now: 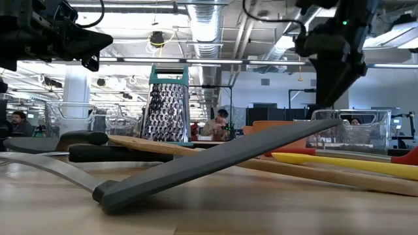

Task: Pick & Place Kitchen Items
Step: Put the red spatula into the right transparent bin

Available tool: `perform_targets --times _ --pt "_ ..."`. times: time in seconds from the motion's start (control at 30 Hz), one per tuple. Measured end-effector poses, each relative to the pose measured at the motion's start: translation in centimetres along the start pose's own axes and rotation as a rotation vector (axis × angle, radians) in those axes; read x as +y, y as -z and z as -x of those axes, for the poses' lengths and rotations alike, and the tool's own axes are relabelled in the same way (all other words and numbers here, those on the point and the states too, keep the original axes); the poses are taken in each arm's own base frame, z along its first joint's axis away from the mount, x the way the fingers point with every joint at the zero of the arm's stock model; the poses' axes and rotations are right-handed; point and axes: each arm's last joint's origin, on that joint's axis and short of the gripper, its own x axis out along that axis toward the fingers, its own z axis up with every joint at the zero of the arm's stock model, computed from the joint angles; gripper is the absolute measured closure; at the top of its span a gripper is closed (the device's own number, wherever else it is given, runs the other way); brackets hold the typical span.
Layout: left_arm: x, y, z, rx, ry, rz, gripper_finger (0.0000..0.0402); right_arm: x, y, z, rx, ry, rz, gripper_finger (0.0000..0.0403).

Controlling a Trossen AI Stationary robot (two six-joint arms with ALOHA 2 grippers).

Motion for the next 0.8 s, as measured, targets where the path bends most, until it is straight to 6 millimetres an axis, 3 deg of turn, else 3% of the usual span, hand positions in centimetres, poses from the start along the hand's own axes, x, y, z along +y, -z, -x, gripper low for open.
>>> perform_targets --times 0.37,0.8 --pt "0.0 0.0 0.0 0.0 0.0 0.0 0.0399 1.8 0.1 -4.1 0.162 0.026 0.02 0.0218" --pt "0.1 0.3 -0.2 0.034 -0.002 0.013 0.0399 2.8 0.0 -6.5 0.206 0.029 0.026 0.0232"
